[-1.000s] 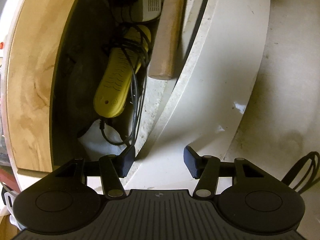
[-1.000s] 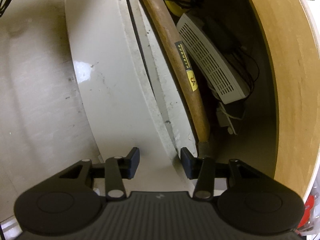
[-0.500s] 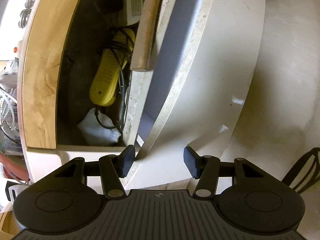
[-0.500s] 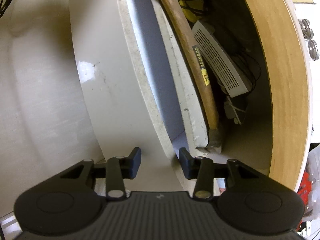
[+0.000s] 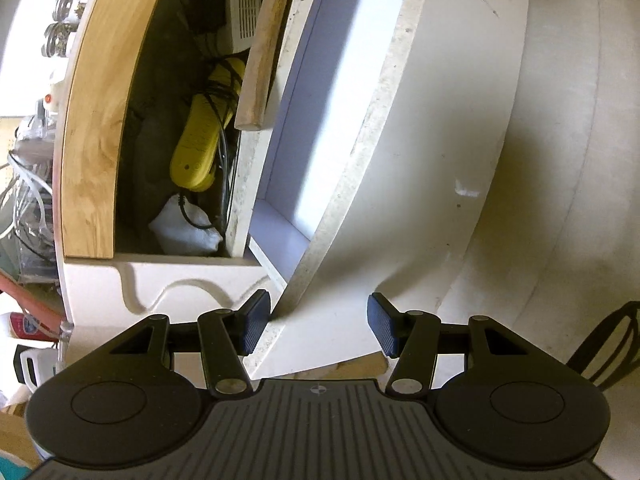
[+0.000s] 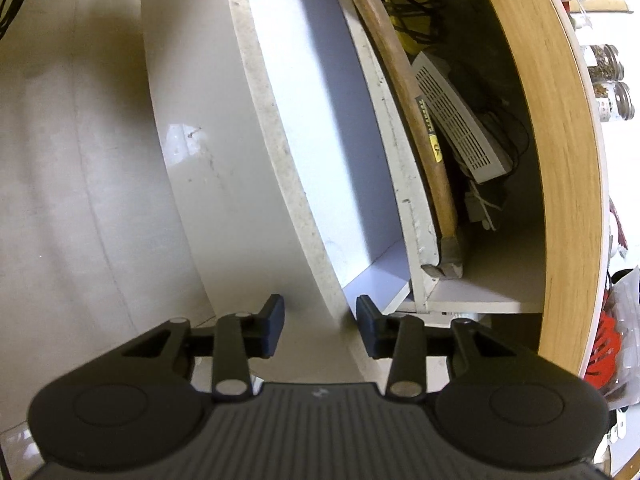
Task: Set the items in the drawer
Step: 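Grip the drawer front edge with the left tool and pull it open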
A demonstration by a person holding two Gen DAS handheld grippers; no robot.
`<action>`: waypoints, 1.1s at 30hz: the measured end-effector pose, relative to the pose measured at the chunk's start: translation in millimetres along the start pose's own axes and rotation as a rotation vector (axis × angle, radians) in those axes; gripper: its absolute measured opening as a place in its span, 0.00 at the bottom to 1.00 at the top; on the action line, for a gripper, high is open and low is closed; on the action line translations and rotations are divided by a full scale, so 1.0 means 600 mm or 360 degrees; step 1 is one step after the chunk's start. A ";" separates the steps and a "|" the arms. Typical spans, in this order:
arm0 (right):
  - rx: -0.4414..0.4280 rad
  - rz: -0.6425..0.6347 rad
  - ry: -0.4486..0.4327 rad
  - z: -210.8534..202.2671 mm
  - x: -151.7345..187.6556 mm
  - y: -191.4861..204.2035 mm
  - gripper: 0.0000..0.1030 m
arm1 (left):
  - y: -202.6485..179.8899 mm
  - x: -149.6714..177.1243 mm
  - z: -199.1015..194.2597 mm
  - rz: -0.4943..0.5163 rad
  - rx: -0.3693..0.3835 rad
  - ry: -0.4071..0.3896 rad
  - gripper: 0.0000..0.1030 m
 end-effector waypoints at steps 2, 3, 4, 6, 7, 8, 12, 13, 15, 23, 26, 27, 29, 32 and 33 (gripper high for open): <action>-0.0006 -0.0002 -0.0007 -0.009 0.000 0.007 0.41 | -0.004 0.006 -0.008 0.0010 0.0002 0.0004 0.51; -0.0007 -0.0011 -0.0007 -0.012 0.000 0.010 0.41 | -0.006 0.008 -0.011 0.0014 0.0002 0.0007 0.51; -0.0010 -0.0015 -0.0006 -0.015 0.001 0.014 0.41 | -0.009 0.011 -0.016 0.0014 0.0000 0.0011 0.51; -0.0019 -0.0016 -0.0005 -0.021 0.002 0.019 0.41 | -0.013 0.016 -0.024 0.0001 0.0003 0.0020 0.51; -0.0026 -0.0016 -0.0005 -0.023 0.002 0.021 0.41 | -0.013 0.017 -0.026 -0.0004 0.0006 0.0024 0.51; -0.0032 -0.0017 -0.0004 -0.026 0.002 0.023 0.41 | -0.014 0.018 -0.027 -0.0006 0.0011 0.0029 0.51; -0.0063 -0.0018 -0.0002 -0.039 0.003 0.033 0.41 | -0.018 0.022 -0.035 -0.0006 0.0037 0.0044 0.51; -0.0072 -0.0017 -0.0002 -0.041 0.003 0.035 0.41 | -0.020 0.022 -0.037 -0.0003 0.0048 0.0042 0.51; -0.0094 -0.0012 -0.0004 -0.046 0.003 0.038 0.41 | -0.026 0.022 -0.044 0.0006 0.0069 0.0035 0.51; -0.0170 -0.0063 -0.0038 -0.069 -0.008 0.063 0.41 | -0.043 0.027 -0.057 0.0056 0.0106 0.0049 0.51; -0.0186 -0.0062 -0.0039 -0.072 -0.008 0.063 0.41 | -0.041 0.026 -0.058 0.0028 0.0133 0.0055 0.51; -0.0191 -0.0065 -0.0039 -0.072 -0.008 0.064 0.41 | -0.041 0.025 -0.058 0.0025 0.0136 0.0056 0.51; -0.0190 -0.0078 -0.0038 -0.072 -0.008 0.066 0.41 | -0.042 0.026 -0.058 0.0036 0.0129 0.0054 0.51; -0.0199 -0.0076 -0.0039 -0.072 -0.008 0.065 0.41 | -0.043 0.025 -0.057 0.0034 0.0130 0.0058 0.51; -0.0204 -0.0071 -0.0040 -0.072 -0.008 0.064 0.41 | -0.043 0.024 -0.057 0.0033 0.0132 0.0059 0.52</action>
Point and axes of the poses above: each gripper's, at about its wrist camera, not at the fingertips, and z roughly the way its jaws point, y to its left, x to its underside, the point moved 10 cm from there along z, roughly the way its jaws point, and after that the axes turned 11 degrees about -z, right-handed, at the moved point
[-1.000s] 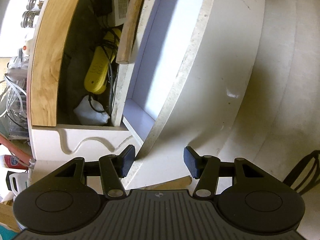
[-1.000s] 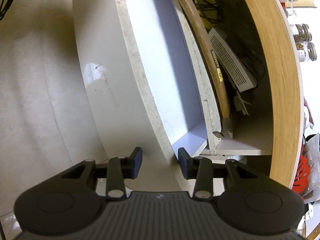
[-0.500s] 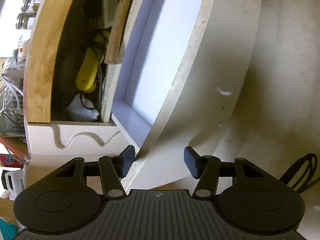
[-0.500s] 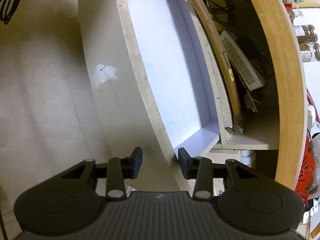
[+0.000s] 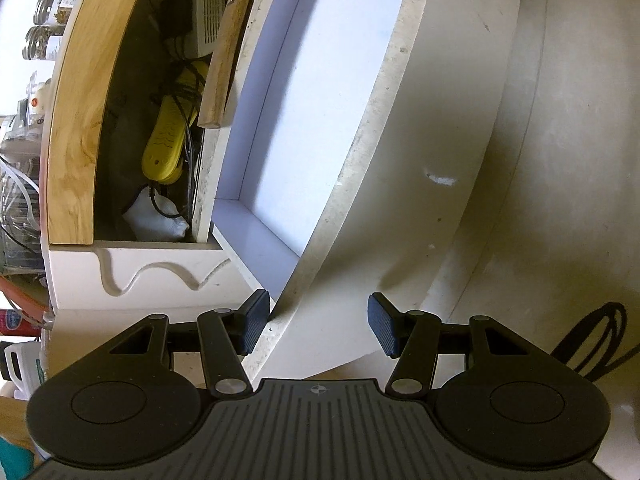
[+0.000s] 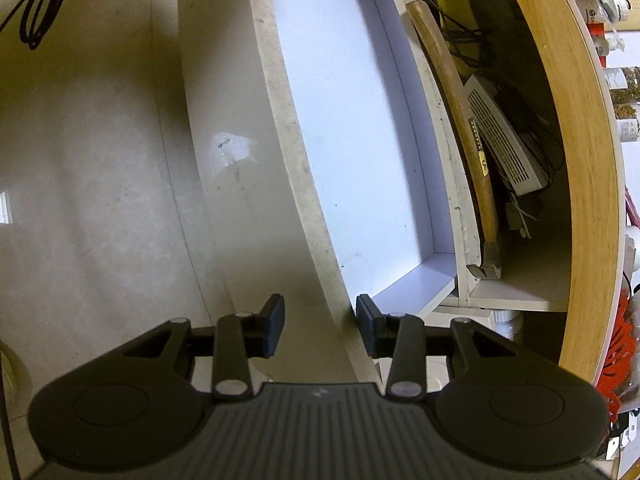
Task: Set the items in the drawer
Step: 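Grip the drawer front edge with the left tool and pull it open, then open the left tool and back away from the open drawer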
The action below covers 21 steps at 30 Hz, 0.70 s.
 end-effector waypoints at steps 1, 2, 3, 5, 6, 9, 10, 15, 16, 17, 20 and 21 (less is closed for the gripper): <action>-0.0005 0.0005 -0.0001 0.000 0.000 -0.001 0.41 | 0.000 0.000 0.000 0.0000 0.0001 0.0000 0.52; -0.0010 0.0008 -0.0002 0.000 0.000 -0.002 0.41 | 0.000 -0.001 0.000 -0.0001 0.0001 0.0000 0.52; -0.0014 0.0012 -0.0003 0.000 0.000 -0.002 0.41 | 0.000 -0.001 0.000 -0.0001 0.0002 0.0000 0.52; -0.0026 0.0023 -0.0004 0.000 0.000 -0.002 0.45 | 0.000 -0.001 0.000 -0.0001 0.0004 0.0000 0.66; -0.0033 0.0031 -0.0004 0.000 0.001 -0.002 0.60 | 0.000 -0.002 -0.001 0.0002 0.0003 -0.0004 0.75; 0.0009 0.0027 -0.0028 -0.004 -0.004 -0.001 1.00 | 0.003 -0.005 -0.010 0.0013 -0.0021 -0.0038 0.94; 0.0014 0.0045 -0.0028 -0.005 -0.005 -0.005 1.00 | 0.004 -0.007 -0.012 0.0003 -0.0024 -0.0040 0.95; -0.0017 0.0146 -0.0040 -0.011 -0.010 -0.015 1.00 | 0.014 -0.011 -0.023 -0.0064 -0.0009 -0.0033 0.95; -0.0027 0.0163 -0.0043 -0.013 -0.011 -0.016 1.00 | 0.017 -0.013 -0.026 -0.0091 -0.0003 -0.0029 0.95; -0.0038 0.0180 -0.0045 -0.016 -0.011 -0.016 1.00 | 0.021 -0.014 -0.029 -0.0121 0.0005 -0.0024 0.95; -0.0091 0.0333 -0.0045 -0.021 -0.011 -0.029 1.00 | 0.039 -0.024 -0.039 -0.0292 0.0049 0.0000 0.95; -0.0110 0.0410 -0.0046 -0.023 -0.011 -0.037 1.00 | 0.046 -0.027 -0.043 -0.0366 0.0068 0.0008 0.95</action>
Point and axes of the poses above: each gripper's, at about its wrist camera, not at the fingertips, and z roughly the way its jaws point, y to its left, x to its underside, the point moved 10 cm from there along z, roughly the way its jaws point, and after that the axes turned 11 degrees about -z, right-handed, at the moved point
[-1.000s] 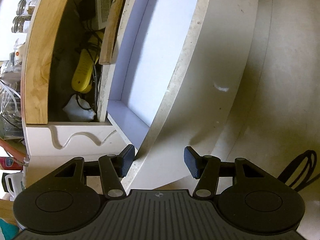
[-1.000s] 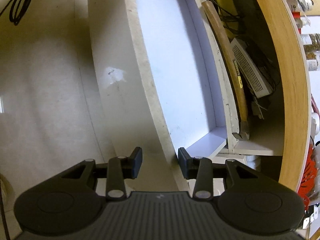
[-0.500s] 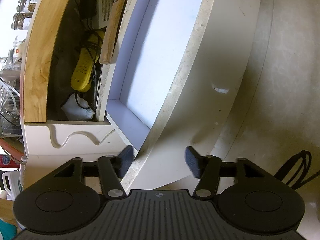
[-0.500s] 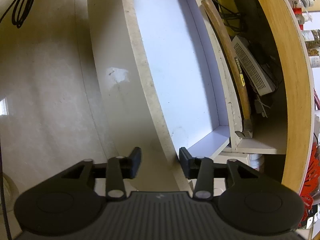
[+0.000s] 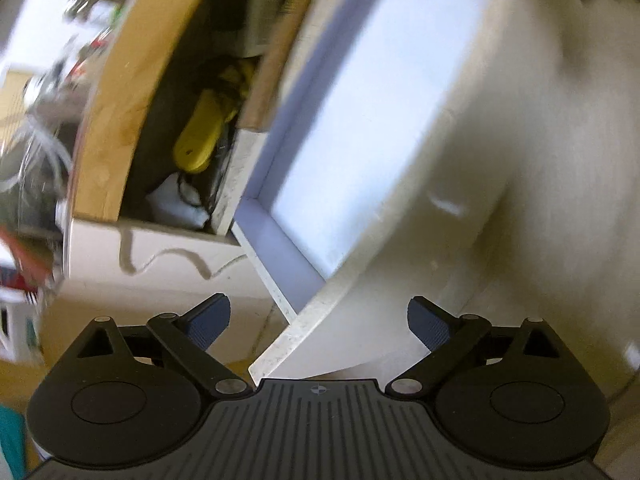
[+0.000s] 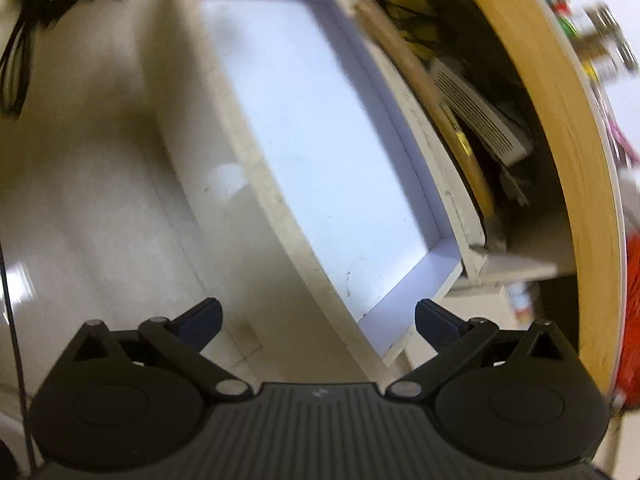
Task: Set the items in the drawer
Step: 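Open the left tool and back away from the open drawer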
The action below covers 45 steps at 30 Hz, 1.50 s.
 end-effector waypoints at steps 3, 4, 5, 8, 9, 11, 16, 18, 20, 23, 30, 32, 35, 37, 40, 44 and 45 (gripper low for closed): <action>-0.0049 0.0255 0.0003 -0.007 -0.001 -0.025 1.00 | 0.021 -0.007 -0.008 -0.0288 0.0082 0.0061 0.95; -0.0063 0.0343 0.0003 -0.010 0.000 -0.033 1.00 | 0.029 -0.007 -0.009 -0.0397 0.0112 0.0088 0.95; -0.0083 0.0450 0.0000 -0.014 0.001 -0.043 1.00 | 0.036 -0.008 -0.010 -0.0502 0.0143 0.0114 0.95; -0.0116 0.0741 0.0008 -0.024 0.006 -0.067 1.00 | 0.051 -0.006 -0.012 -0.0775 0.0238 0.0191 0.95; -0.0135 0.0841 0.0009 -0.029 0.008 -0.072 1.00 | 0.053 -0.006 -0.014 -0.0831 0.0255 0.0206 0.95; -0.0177 0.1022 0.0001 -0.038 0.010 -0.079 1.00 | 0.058 -0.007 -0.018 -0.0953 0.0290 0.0225 0.95; -0.0295 0.1361 -0.0048 -0.057 0.010 -0.082 1.00 | 0.069 -0.006 -0.032 -0.1279 0.0386 0.0278 0.95; -0.0339 0.1480 -0.0062 -0.062 0.013 -0.081 1.00 | 0.073 -0.007 -0.036 -0.1380 0.0423 0.0278 0.95; -0.0372 0.1590 -0.0077 -0.067 0.016 -0.080 1.00 | 0.077 -0.010 -0.041 -0.1481 0.0475 0.0271 0.95; -0.0410 0.1742 -0.0099 -0.071 0.020 -0.083 1.00 | 0.078 -0.013 -0.044 -0.1603 0.0554 0.0265 0.95; -0.0457 0.1815 -0.0136 -0.072 0.013 -0.081 1.00 | 0.074 -0.017 -0.042 -0.1631 0.0587 0.0251 0.95; -0.0443 0.1810 -0.0133 -0.071 0.014 -0.082 1.00 | 0.075 -0.020 -0.044 -0.1620 0.0582 0.0229 0.95; -0.0427 0.1799 -0.0143 -0.071 0.013 -0.085 1.00 | 0.079 -0.027 -0.049 -0.1607 0.0570 0.0189 0.95; -0.0398 0.1779 -0.0162 -0.074 0.011 -0.090 1.00 | 0.085 -0.034 -0.052 -0.1605 0.0556 0.0153 0.95; -0.0292 0.1740 -0.0209 -0.085 0.008 -0.110 1.00 | 0.104 -0.048 -0.062 -0.1639 0.0549 0.0064 0.95; -0.0155 0.1722 -0.0316 -0.111 0.004 -0.148 1.00 | 0.139 -0.076 -0.081 -0.1649 0.0508 -0.0078 0.95; -0.0121 0.1724 -0.0350 -0.120 0.002 -0.159 1.00 | 0.148 -0.083 -0.087 -0.1651 0.0499 -0.0111 0.95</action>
Point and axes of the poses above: each gripper's, at about its wrist camera, not at the fingertips, and z roughly the way its jaws point, y to its left, x to its underside, the point moved 10 cm from there along z, roughly the way its jaws point, and after that the axes turned 11 degrees about -z, right-handed, at the moved point
